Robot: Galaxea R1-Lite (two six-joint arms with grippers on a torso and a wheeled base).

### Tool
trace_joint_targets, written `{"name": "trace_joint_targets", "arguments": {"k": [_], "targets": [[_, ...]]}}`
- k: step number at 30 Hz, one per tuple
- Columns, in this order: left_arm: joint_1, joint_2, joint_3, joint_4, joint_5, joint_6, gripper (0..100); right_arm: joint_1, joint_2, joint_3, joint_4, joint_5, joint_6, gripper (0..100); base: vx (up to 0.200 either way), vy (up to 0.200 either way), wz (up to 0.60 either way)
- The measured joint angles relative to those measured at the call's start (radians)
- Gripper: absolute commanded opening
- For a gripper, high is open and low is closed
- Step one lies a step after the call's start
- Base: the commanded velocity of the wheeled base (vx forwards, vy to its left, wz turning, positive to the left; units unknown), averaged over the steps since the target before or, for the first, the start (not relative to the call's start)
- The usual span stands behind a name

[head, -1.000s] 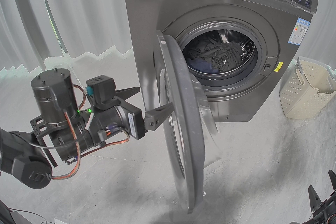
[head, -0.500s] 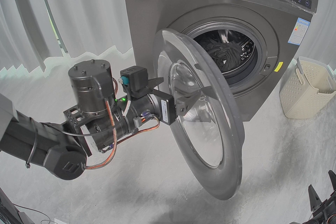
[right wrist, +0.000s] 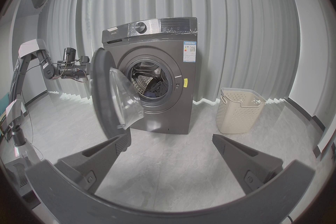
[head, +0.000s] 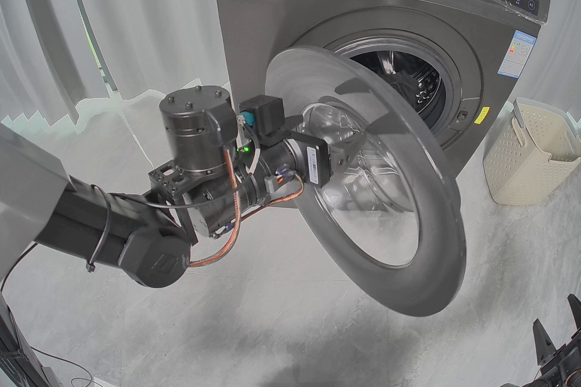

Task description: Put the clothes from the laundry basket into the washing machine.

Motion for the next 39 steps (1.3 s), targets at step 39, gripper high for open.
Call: {"name": "trace_joint_targets", "arguments": {"k": [39], "targets": [[0.016, 0.074, -0.031, -0.033, 0.128, -0.08, 100, 0.0, 0.0, 0.0, 0.0, -0.001, 0.0, 100, 0.0, 0.0, 0.0]]}}
